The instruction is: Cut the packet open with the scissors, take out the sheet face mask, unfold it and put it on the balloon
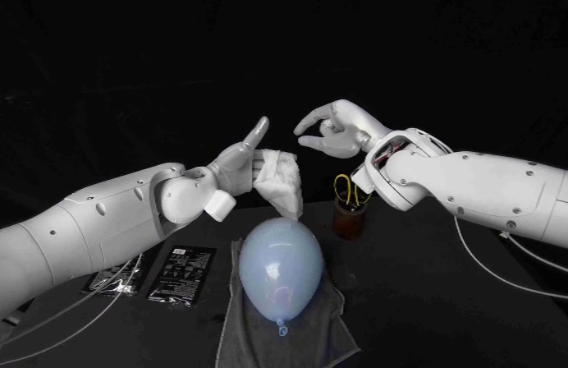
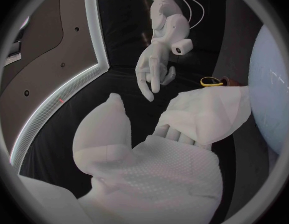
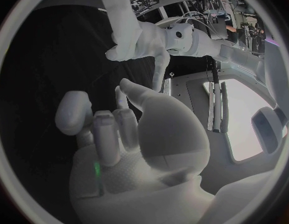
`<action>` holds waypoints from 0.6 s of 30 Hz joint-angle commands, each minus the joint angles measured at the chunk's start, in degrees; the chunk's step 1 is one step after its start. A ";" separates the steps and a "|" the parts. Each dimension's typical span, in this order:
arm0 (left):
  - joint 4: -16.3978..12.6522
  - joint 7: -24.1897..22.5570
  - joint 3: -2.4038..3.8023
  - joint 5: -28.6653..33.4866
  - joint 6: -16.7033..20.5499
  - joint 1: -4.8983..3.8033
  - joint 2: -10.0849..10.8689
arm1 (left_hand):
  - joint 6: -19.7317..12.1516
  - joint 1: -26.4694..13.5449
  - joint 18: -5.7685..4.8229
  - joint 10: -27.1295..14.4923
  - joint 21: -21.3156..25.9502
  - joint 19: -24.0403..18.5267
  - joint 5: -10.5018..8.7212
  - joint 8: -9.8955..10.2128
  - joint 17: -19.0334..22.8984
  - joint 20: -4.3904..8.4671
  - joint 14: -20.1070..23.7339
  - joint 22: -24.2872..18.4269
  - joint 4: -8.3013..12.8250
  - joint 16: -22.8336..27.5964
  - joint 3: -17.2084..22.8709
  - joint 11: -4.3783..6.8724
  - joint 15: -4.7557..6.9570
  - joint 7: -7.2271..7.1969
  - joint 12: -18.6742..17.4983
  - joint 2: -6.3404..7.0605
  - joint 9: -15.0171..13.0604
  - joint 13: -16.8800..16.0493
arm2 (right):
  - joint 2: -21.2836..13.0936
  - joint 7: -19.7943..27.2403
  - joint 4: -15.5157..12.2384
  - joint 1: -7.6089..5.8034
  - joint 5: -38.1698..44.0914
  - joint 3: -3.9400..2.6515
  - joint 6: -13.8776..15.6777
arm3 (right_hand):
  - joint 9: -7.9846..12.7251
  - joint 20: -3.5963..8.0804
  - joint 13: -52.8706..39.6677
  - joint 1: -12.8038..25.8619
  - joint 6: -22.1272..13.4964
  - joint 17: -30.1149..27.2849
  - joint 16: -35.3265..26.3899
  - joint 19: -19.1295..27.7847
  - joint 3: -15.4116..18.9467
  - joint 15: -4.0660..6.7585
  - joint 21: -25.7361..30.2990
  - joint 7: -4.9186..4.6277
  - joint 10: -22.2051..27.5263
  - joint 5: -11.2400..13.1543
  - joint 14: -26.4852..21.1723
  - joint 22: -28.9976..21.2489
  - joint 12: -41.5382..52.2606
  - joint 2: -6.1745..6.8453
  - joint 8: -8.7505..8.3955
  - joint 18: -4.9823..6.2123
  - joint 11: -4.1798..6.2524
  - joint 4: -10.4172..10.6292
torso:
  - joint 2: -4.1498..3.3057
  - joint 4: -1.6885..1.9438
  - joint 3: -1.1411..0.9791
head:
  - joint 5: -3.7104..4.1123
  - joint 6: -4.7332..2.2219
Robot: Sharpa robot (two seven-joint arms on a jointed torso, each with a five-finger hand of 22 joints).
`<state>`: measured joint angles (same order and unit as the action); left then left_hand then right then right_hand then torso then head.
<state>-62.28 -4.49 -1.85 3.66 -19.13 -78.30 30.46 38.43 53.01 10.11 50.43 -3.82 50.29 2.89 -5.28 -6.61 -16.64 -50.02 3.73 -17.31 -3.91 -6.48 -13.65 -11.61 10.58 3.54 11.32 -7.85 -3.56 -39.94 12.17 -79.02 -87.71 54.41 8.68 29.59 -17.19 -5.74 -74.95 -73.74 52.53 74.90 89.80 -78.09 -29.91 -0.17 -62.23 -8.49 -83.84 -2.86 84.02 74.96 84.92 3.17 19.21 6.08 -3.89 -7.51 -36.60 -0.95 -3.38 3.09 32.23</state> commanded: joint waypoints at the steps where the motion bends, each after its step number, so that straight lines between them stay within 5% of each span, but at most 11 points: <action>1: 0.73 -1.89 0.03 -6.00 -7.47 0.04 -0.41 | -0.33 9.40 -0.39 -0.19 -0.01 -0.53 0.11 0.20 0.09 0.02 0.57 0.04 0.12 0.07 1.53 0.00 0.10 6.07 0.06 -1.60 0.01 -0.08 | 2.10 -1.58 3.23 -0.72 5.13 -0.07 -7.62 | 0.09 0.04 -9.79 -0.34 0.47 15.10 0.20 -0.31 -0.40 0.43 -0.39 -0.03 -2.13 -0.07 5.98 2.17 0.23 -0.14 -0.28 -0.57 0.19 0.09 | -0.03 -0.06 -0.10 | 0.06 -0.15; 2: 0.92 -2.14 0.02 -6.86 -7.85 0.06 -0.50 | -0.08 14.95 -0.37 -0.18 -0.13 -0.65 -0.14 0.12 0.11 0.00 0.71 0.08 0.62 -0.01 3.70 -0.07 0.10 5.98 0.06 -4.64 -0.05 -0.08 | 2.87 -1.62 4.31 -0.94 5.28 -0.07 -8.08 | 0.16 0.06 -9.96 -0.42 0.53 15.10 0.20 -0.38 -0.48 0.44 -0.56 -0.03 -2.26 -0.07 5.98 2.27 0.38 -0.17 -0.38 -0.60 0.20 0.02 | -0.06 -0.07 -0.09 | 0.06 -0.15; 3: 1.04 -2.34 0.02 -7.58 -8.06 0.07 -0.58 | 0.09 17.79 -0.36 -0.14 -0.16 -0.69 -0.05 0.07 0.12 0.01 0.74 0.08 0.83 -0.03 4.43 0.00 0.10 5.98 0.07 -4.89 -0.08 -0.09 | 3.47 -1.61 5.10 -1.11 5.36 -0.09 -8.39 | 0.16 0.06 -9.96 -0.42 0.53 15.10 0.20 -0.38 -0.48 0.44 -0.56 -0.03 -2.26 -0.07 5.98 2.27 0.38 -0.17 -0.38 -0.60 0.20 0.02 | -0.07 -0.06 -0.07 | 0.06 -0.15; 8: 1.51 -3.54 0.01 -13.43 -8.01 0.10 -1.00 | 4.65 30.98 -0.19 0.99 -0.40 -0.57 -0.12 -1.31 0.12 0.01 0.67 0.13 0.80 -0.16 10.56 0.38 0.32 5.47 0.15 -3.30 -1.06 -0.12 | 6.34 -1.41 8.65 -1.98 5.30 -0.26 -10.07 | 0.50 0.08 -10.23 -0.01 0.57 15.10 0.20 -0.47 -0.23 0.38 -0.80 -0.17 -2.49 -0.03 5.98 2.46 0.63 0.28 -0.95 -0.65 0.08 0.08 | -0.06 -0.04 -0.07 | 0.32 -0.19; 18: 2.51 -5.68 0.02 -22.37 -3.70 0.10 -1.74 | 8.91 40.56 0.24 3.39 -0.94 0.69 -0.11 -2.64 -0.11 0.13 -0.40 0.21 4.22 -0.53 17.10 1.14 0.85 4.76 0.30 -4.37 -1.93 -0.15 | 7.85 -2.21 9.89 -3.14 5.04 -0.40 -21.33 | 1.63 -0.03 -10.24 1.89 -0.66 15.10 0.20 0.22 1.79 0.29 0.33 -0.02 -2.42 0.06 5.98 2.15 0.59 2.80 -3.22 -0.45 0.10 0.66 | 0.02 -0.06 -0.04 | 0.51 -0.34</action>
<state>-59.91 -7.63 -1.89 -13.62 -24.27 -78.17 28.94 47.04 93.11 9.74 53.58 -4.44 50.65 2.89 -7.64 -6.67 -16.54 -50.26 3.87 -13.23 -4.14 10.20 -12.57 -10.97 11.92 3.54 6.96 -9.73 -3.68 -32.14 10.65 -69.05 -90.67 58.55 8.33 15.84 -15.58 -5.75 -74.90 -71.57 52.19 74.95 89.62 -78.09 -28.26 -0.19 -62.13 -8.57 -83.82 -2.86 84.01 74.90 85.36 5.42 16.25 6.02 -3.89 -6.85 -36.64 -1.01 -3.41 3.55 31.92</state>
